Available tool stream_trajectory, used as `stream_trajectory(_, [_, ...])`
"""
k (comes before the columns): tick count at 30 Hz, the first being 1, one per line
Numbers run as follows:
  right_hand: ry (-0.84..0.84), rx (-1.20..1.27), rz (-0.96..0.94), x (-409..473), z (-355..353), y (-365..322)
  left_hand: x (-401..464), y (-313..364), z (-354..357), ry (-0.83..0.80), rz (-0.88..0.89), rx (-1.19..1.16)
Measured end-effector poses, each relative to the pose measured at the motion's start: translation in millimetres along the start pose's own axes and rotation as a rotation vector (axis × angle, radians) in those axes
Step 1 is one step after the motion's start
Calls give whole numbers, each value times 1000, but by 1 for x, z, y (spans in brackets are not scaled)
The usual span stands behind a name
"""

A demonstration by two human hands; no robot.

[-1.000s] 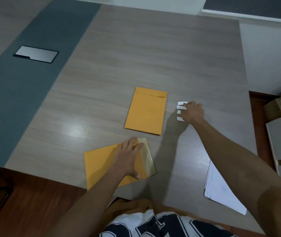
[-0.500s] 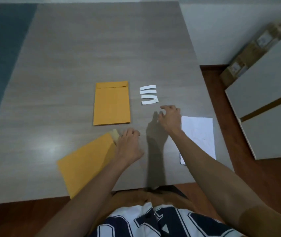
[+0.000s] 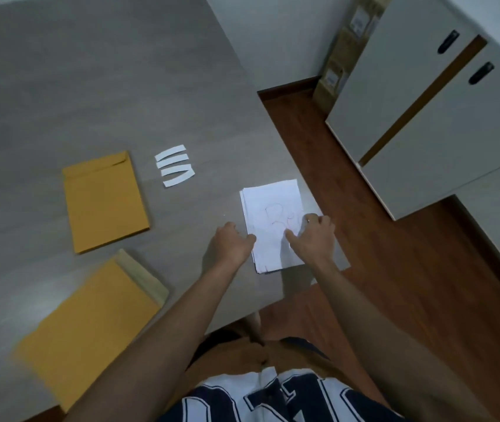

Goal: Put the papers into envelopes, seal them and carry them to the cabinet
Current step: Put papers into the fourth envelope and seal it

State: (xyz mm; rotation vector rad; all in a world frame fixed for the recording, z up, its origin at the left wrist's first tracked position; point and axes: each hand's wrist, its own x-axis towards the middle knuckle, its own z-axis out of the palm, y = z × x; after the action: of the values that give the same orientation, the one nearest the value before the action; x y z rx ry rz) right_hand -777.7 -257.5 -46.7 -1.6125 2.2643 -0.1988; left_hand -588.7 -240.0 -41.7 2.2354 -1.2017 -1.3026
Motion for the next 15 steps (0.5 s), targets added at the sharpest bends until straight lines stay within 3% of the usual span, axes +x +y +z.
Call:
stream_trajectory(8, [-93, 125, 67, 11, 5, -5, 46, 0, 40, 36, -235, -230])
stream_trajectory(15, [-83, 141, 23, 9, 5, 3, 11, 34, 32, -57, -166, -287])
